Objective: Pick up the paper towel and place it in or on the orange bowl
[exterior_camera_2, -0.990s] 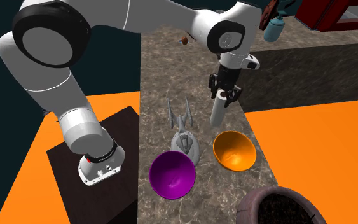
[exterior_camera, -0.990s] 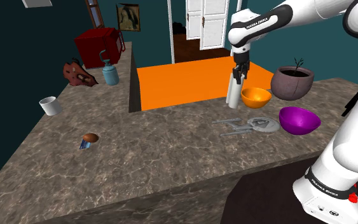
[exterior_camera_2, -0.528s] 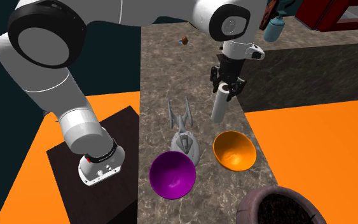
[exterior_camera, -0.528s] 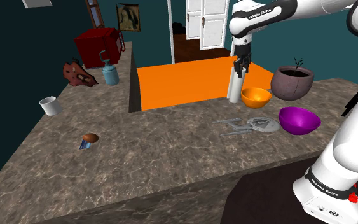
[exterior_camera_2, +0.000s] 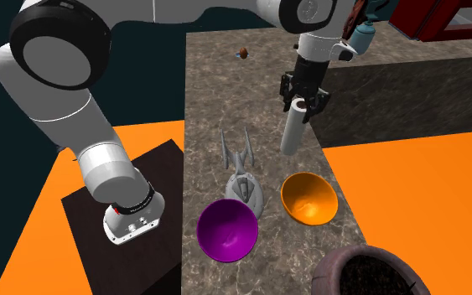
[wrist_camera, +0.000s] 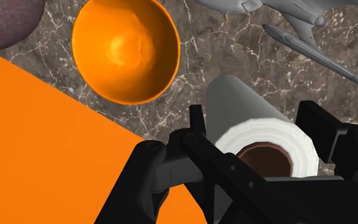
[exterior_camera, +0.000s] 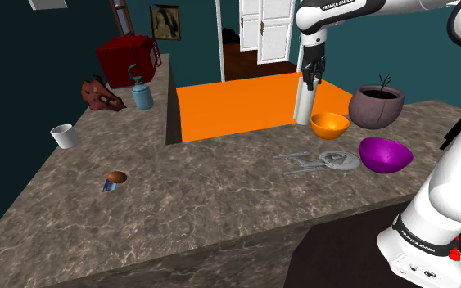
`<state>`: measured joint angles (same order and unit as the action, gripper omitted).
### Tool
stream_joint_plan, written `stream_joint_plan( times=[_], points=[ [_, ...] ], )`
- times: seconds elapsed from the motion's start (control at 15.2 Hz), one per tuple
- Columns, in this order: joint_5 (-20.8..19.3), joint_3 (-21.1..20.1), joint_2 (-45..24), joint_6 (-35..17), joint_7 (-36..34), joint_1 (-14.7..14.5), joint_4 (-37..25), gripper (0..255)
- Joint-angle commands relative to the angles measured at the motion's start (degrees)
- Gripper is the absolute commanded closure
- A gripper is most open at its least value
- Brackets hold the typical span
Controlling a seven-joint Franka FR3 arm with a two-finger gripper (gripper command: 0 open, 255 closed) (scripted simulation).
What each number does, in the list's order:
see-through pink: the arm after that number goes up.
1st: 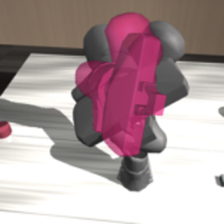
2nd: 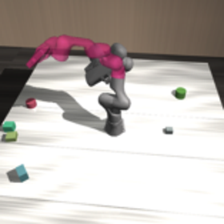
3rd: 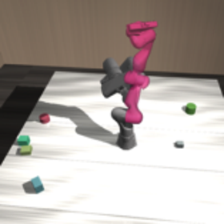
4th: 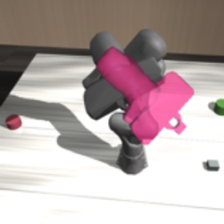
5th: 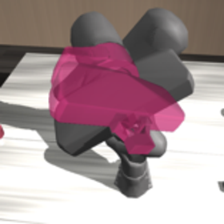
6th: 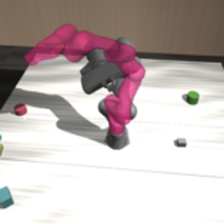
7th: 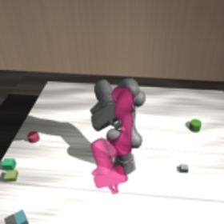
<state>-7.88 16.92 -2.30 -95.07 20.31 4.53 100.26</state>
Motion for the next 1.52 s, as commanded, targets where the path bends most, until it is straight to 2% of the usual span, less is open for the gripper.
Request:
stream_joint_plan(
  times=[0.0, 0.4, 0.92, 1.39, 1.45],
  points=[
    [-0.04, -0.01, 0.19, 1.51, 0.18, -0.02, -1.32, 255],
    [0.07, -0.01, -0.12, 5.73, 0.77, -0.02, -5.87, 255],
    [0.37, 4.81, -3.76, 11.25, 12.03, 5.60, -16.43, 255],
    [3.26, 8.93, -11.77, 17.80, 23.15, 12.65, -31.95, 255],
    [3.04, 8.81, -11.25, 16.81, 22.88, 12.49, -30.47, 255]
  ],
)
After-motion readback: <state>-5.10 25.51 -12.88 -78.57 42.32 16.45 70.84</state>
